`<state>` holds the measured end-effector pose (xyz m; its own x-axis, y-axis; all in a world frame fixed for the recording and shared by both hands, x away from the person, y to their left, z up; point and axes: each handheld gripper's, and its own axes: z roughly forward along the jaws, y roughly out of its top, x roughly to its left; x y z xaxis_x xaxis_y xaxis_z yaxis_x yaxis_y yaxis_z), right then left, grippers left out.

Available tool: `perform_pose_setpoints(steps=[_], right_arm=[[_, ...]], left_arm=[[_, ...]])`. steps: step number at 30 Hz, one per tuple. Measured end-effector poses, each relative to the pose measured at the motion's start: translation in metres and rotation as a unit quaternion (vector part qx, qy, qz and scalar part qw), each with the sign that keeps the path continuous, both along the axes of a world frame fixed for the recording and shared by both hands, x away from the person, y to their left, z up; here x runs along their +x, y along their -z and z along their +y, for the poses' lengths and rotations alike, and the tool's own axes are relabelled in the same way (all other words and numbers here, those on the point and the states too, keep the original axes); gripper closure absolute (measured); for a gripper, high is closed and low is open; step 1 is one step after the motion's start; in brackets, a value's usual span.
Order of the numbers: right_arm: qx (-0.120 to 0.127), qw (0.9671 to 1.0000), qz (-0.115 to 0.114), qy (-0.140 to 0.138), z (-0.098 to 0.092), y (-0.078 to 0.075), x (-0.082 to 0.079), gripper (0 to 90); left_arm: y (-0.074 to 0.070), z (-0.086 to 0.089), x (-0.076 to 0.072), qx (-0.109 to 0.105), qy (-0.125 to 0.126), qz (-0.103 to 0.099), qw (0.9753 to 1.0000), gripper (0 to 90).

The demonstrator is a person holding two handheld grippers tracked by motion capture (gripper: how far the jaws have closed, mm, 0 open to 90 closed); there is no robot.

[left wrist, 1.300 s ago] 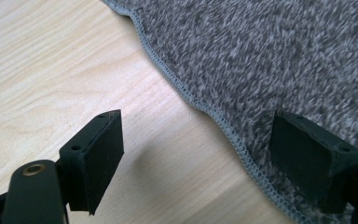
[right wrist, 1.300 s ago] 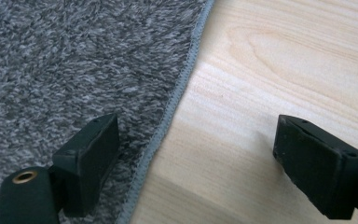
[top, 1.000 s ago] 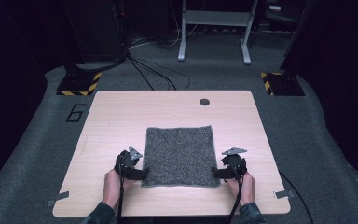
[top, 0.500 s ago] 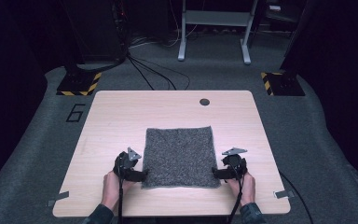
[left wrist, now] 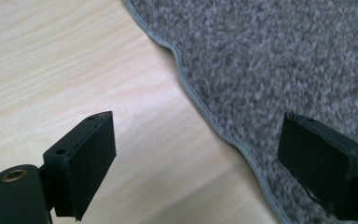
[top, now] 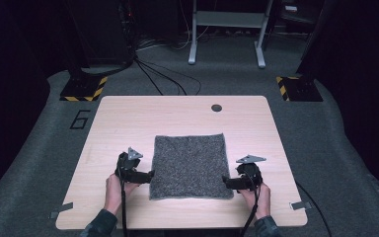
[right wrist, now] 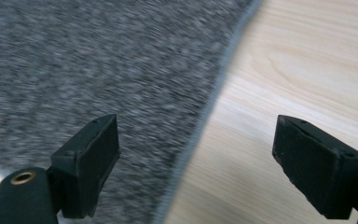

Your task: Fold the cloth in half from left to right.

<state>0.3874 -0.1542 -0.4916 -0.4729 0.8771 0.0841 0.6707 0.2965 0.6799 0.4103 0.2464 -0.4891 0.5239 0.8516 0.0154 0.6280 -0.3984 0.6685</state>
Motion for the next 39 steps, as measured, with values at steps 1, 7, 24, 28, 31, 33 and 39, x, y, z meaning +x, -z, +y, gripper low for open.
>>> perform_pose_setpoints(steps=[1,7,24,28,31,33,39], right_arm=[[0.001,0.9999,-0.004,-0.013,0.007,-0.005,-0.003,14.0],[-0.006,0.9978,-0.011,-0.065,0.039,-0.016,-0.012,12.9],[-0.001,0.9836,-0.002,-0.18,0.131,-0.016,-0.027,12.0],[-0.003,0.9795,0.009,-0.201,0.149,-0.012,-0.028,12.1],[0.001,0.9749,0.011,-0.222,0.168,-0.01,-0.028,12.5],[-0.001,0.9743,0.009,-0.225,0.172,-0.01,-0.028,12.5],[-0.001,0.9682,0.014,-0.25,0.203,-0.004,-0.025,15.4]], left_arm=[[-0.003,0.001,0.006,-0.005,0.0,-0.001,1.0,11.0],[-0.011,-0.002,0.028,-0.023,0.003,0.0,0.9997,10.0],[0.001,-0.009,0.09,-0.047,0.008,0.027,0.9985,10.2],[0.008,-0.01,0.102,-0.049,-0.001,0.043,0.9979,10.5],[0.013,-0.013,0.117,-0.043,-0.002,0.05,0.9978,12.0],[0.013,-0.015,0.12,-0.043,-0.003,0.049,0.9979,13.1],[0.017,-0.024,0.134,-0.033,0.002,0.045,0.9985,14.0]])
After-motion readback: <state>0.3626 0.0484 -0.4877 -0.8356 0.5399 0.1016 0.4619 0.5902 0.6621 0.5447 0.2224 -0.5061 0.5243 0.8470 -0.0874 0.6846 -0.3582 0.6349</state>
